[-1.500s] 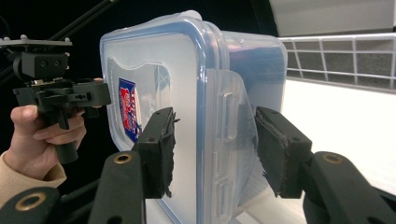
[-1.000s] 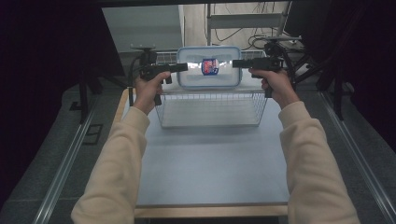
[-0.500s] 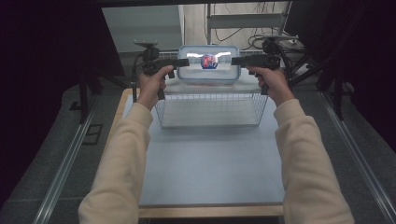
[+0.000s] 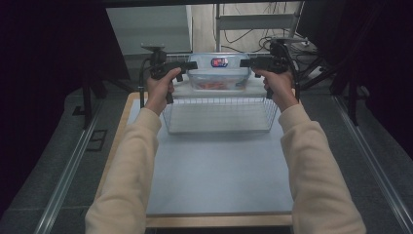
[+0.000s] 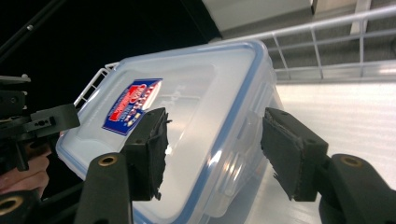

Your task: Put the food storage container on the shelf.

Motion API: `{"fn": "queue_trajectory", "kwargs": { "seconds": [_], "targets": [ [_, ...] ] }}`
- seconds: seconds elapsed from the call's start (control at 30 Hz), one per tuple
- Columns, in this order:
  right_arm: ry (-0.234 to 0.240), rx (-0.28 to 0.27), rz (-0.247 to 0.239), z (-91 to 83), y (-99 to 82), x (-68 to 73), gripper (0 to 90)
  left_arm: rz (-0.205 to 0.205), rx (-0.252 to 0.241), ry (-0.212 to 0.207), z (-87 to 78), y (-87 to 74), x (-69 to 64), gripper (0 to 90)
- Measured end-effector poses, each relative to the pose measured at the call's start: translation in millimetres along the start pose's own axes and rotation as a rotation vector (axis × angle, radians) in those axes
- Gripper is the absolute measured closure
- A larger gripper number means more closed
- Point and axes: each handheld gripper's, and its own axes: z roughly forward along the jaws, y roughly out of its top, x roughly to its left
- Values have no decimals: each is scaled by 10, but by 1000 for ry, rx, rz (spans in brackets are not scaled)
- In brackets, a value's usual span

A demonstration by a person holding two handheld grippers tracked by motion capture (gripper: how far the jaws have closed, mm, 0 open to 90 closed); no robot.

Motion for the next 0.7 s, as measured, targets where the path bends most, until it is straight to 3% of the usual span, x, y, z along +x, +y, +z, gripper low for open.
{"fn": "queue_trajectory", "kwargs": {
  "seconds": [0.07, 0.1, 0.23, 0.4, 0.43, 0.47, 0.5, 0.7],
  "targets": [
    [6, -22, -15, -39, -10, 12, 399, 4, -9, -2, -23, 5, -16, 315],
    [13, -34, -32, -77, -14, 22, 395, 27, -28, -12, -79, 11, -59, 309],
    [37, -45, -90, -209, -57, 31, 380, 116, -49, 18, -230, -26, -188, 300],
    [85, -38, -129, -417, -227, 1, 359, 155, -71, 7, -419, -160, -285, 295],
    [92, -36, -143, -459, -278, -2, 354, 180, -60, 0, -510, -257, -334, 290],
    [92, -36, -143, -459, -278, -2, 354, 180, -60, 0, -510, -257, -334, 283],
    [102, -25, -177, -554, -412, -5, 344, 197, -51, -11, -594, -380, -388, 281],
    [126, -8, -274, -782, -817, -17, 314, 301, -11, 5, -771, -873, -550, 272]
  ]
}}
